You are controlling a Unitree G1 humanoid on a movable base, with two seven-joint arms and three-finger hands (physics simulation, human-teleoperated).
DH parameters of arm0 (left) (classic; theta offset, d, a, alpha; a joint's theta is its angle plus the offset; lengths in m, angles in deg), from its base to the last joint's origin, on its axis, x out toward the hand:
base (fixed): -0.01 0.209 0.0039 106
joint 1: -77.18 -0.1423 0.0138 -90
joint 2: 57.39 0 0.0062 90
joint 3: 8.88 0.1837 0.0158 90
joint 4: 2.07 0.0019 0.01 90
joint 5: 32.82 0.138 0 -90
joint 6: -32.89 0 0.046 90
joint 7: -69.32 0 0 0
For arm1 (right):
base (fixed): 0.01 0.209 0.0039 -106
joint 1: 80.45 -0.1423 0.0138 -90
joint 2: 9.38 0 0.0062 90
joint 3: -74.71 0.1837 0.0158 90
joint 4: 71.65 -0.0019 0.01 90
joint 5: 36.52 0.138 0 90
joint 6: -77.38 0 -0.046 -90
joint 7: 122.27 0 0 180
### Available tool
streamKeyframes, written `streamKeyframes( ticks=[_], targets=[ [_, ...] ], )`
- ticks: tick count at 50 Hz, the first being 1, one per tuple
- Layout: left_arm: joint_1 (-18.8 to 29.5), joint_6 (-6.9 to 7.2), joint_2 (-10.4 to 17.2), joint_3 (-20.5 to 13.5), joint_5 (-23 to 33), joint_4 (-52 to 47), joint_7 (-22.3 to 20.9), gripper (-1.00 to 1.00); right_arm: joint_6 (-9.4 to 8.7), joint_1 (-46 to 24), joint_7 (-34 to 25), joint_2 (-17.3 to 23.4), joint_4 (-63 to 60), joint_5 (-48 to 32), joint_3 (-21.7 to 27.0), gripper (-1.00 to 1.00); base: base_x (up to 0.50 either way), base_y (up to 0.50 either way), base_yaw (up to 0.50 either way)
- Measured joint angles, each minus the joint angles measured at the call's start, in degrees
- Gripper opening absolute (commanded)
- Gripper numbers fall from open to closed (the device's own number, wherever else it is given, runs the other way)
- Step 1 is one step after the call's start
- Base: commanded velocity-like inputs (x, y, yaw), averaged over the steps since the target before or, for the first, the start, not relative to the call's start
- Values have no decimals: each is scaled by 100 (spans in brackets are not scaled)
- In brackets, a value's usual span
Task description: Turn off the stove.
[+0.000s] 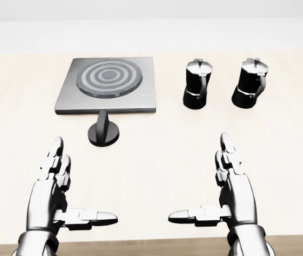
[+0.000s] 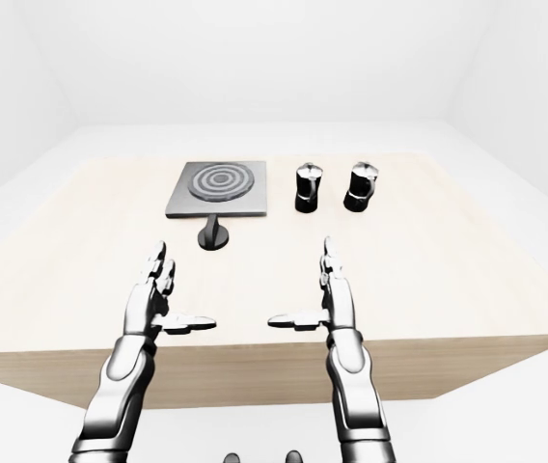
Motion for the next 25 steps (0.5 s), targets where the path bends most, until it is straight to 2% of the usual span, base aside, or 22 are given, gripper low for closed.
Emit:
streamKeyframes(
  ticks=[3,13,25],
  targets=[
    [-3,43,19,-36,-43,-31,-47,100,-9,-4,-33,18,-6,0,27,100,0,0,0],
    [-19,6,43,-88,-94,-36,-139,100,-59,-21,-125,58,-3,-43,61,100,0,3,0],
    [-31,-25,55,-108,-113,-38,-189,100,-50,-25,-218,68,-20,-98,49,100,0,34,0]
  ],
)
